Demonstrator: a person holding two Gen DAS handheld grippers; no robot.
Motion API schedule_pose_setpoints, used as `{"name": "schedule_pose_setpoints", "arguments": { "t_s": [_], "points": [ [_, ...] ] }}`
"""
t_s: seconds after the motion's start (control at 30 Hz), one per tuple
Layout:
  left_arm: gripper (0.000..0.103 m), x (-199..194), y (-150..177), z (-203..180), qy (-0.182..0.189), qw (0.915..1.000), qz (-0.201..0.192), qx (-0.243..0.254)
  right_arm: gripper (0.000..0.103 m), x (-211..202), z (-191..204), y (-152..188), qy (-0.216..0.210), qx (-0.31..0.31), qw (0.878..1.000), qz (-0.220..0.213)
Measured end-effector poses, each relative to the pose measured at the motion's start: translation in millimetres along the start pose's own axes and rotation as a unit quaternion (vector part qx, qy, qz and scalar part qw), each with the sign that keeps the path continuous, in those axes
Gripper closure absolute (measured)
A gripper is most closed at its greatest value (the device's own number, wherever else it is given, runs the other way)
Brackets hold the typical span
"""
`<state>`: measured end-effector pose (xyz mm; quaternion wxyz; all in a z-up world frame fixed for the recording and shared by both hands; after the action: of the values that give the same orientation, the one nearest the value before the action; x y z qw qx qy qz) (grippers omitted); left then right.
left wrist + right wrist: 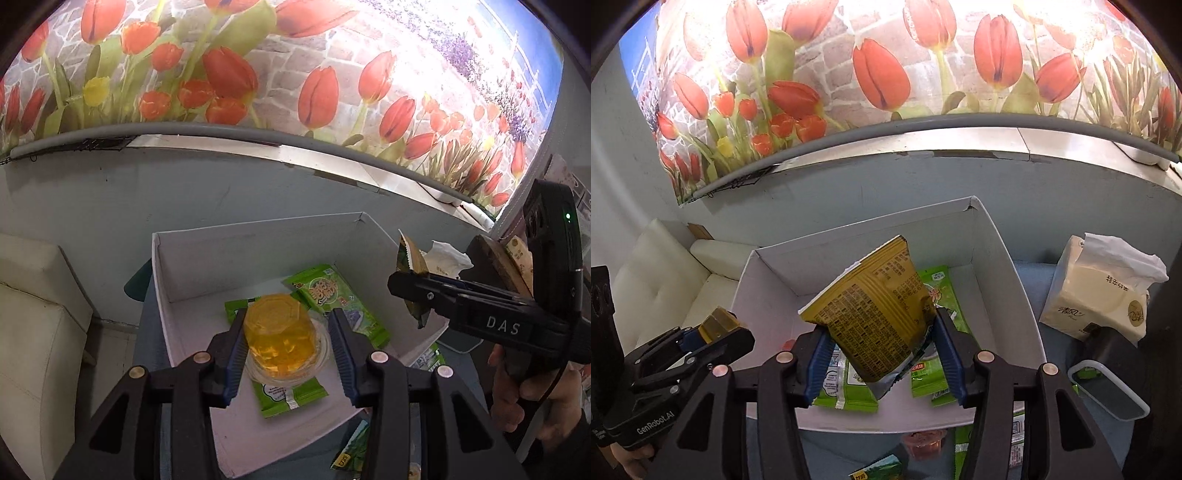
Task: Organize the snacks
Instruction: 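Carry the yellow jelly cup and yellow bag over the white box and release, then bring both open tools back over the remaining jelly cups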
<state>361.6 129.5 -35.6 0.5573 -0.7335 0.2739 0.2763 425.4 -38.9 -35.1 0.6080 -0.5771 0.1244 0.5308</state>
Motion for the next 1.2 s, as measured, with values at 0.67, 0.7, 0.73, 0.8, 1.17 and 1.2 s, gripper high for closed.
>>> {"name": "schedule_pose_setpoints", "arguments": {
  "t_s": [0.67, 0.7, 0.73, 0.8, 1.17, 1.2],
  "points": [
    [0.0, -83, 71, -24, -0.003, 0.9969, -0.066, 0.042, 0.0, -99, -7, 103, 0.003, -0.078, 0.99, -0.114],
    [0.0, -89, 81, -26, -0.006, 0.9971, -0.065, 0.038, 0.0, -102, -4, 122, 0.003, -0.082, 0.992, -0.101],
    [0.0, -94, 90, -27, -0.002, 0.9973, -0.066, 0.034, 0.0, -104, -3, 137, 0.008, -0.079, 0.993, -0.09],
    [0.0, -104, 116, -32, -0.009, 0.9978, -0.058, 0.03, 0.0, -109, -5, 167, 0.024, -0.067, 0.994, -0.089],
    [0.0, -147, 241, -65, -0.006, 0.9964, -0.007, 0.084, 0.0, -88, -6, 267, 0.081, -0.042, 0.996, -0.022],
    [0.0, -150, 250, -67, -0.002, 0.9968, -0.005, 0.08, 0.0, -86, -3, 268, 0.081, -0.046, 0.995, -0.021]
  ]
}}
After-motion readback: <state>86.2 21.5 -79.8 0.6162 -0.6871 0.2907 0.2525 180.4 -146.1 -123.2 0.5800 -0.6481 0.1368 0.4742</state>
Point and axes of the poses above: each gripper's, at about its wrist camera, not at the fingertips, and x roughly the way its jaws point, z to its left, y to its underside, the point moved 1 cm from there along x, roughly the way its jaws point, and after that the axes turned 5 degrees about -y, right-handed, at the moved point
